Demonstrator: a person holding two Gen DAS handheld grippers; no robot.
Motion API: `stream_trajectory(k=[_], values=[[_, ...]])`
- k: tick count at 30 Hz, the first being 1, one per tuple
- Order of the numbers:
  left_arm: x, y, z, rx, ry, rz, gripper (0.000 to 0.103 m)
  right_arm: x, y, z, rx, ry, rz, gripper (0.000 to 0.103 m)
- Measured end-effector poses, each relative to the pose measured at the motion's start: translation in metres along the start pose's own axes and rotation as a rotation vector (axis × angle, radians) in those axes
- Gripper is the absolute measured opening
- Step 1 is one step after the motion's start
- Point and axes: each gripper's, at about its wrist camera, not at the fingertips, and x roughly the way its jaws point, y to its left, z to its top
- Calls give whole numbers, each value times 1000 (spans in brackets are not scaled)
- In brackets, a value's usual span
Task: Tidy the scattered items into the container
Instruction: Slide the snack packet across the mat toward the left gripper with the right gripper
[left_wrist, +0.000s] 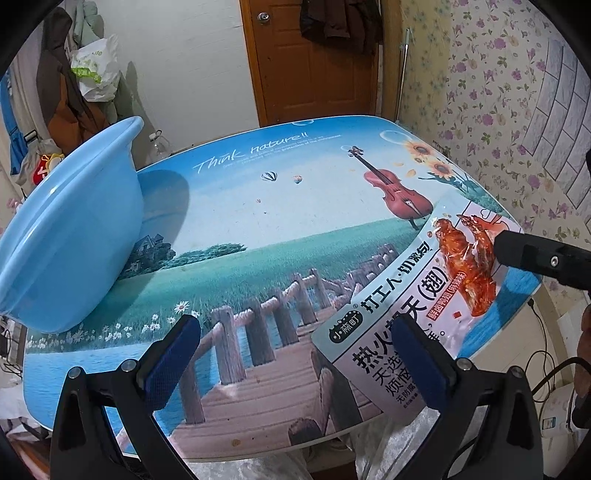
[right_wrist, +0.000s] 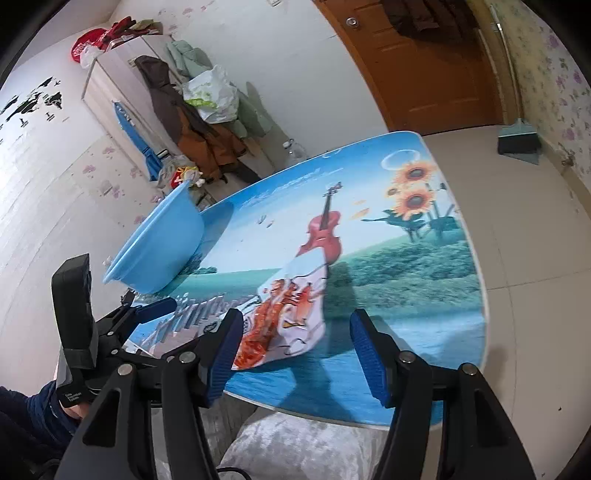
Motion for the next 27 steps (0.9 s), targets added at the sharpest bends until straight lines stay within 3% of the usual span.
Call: stream_trajectory(k=[8,13,15,23,27], values=[[0,1,-1,-2,-5,-6,103,17,10,2,0,19,49,62],[0,1,-1,-4,-4,-7,103,23,14,1,-4,25,53,45],[0,1,-2,-5,-4,-8,103,23,12,1,-3,25,46,29],[-2,2,-2,-14,9,-12,103,21,5,-4,62,9,84,23],[-16,-7,-9,32,-24,-46,103,20,4,-5,88,3,88,22]])
